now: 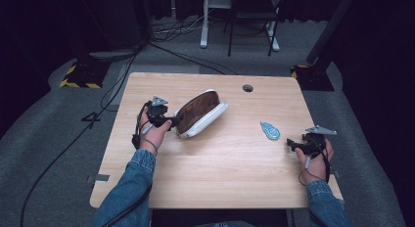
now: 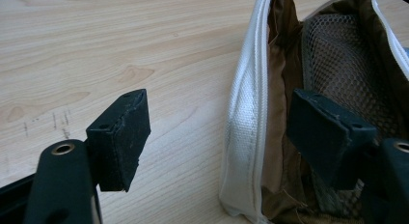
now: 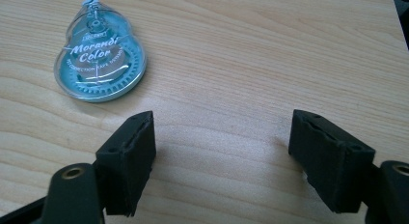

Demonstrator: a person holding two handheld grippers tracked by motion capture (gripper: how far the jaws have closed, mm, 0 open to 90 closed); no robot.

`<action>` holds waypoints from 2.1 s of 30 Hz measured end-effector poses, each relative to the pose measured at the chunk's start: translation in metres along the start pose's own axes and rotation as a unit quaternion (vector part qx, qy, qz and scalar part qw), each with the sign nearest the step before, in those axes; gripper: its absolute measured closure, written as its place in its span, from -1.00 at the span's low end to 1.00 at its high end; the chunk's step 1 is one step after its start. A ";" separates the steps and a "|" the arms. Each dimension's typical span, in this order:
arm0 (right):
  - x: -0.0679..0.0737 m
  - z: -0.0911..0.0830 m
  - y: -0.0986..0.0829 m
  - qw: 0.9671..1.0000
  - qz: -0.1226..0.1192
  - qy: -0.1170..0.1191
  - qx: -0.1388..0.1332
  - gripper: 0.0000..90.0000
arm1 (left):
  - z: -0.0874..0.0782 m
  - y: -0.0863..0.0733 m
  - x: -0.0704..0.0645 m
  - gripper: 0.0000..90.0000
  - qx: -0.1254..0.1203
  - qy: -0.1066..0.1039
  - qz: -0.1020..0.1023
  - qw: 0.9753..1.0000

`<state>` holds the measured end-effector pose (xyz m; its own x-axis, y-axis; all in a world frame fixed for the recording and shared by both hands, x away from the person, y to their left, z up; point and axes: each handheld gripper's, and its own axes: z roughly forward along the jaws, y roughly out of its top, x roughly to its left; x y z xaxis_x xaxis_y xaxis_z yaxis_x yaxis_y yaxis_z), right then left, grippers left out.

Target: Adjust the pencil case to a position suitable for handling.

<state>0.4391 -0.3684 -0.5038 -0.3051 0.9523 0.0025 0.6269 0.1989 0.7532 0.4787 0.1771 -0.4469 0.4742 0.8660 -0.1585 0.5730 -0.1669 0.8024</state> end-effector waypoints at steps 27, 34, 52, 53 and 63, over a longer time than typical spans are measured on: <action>0.000 0.000 0.000 1.000 -0.005 0.004 0.000 -0.44 | 0.025 -0.003 -0.002 0.73 0.006 -0.039 -0.018 0.999; 0.000 0.000 0.000 1.000 -0.005 0.005 0.000 -0.44 | 0.025 -0.002 -0.003 0.84 0.016 -0.048 -0.018 0.999; 0.001 0.000 0.000 1.000 -0.006 0.006 0.000 -0.44 | 0.004 0.008 -0.017 0.89 0.006 -0.087 -0.009 0.996; 0.001 0.000 0.000 1.000 -0.006 0.007 0.000 -0.44 | 0.002 0.009 -0.018 0.89 0.006 -0.089 -0.008 0.996; 0.001 0.000 0.000 1.000 -0.008 0.008 0.000 -0.44 | -0.022 0.009 -0.032 0.89 0.000 -0.109 0.024 0.994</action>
<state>0.4389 -0.3678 -0.5038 -0.3263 0.9453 -0.0001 0.6217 0.2148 0.7532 0.4543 0.1578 -0.4220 0.6340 0.7348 -0.2411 0.5461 -0.2046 0.8123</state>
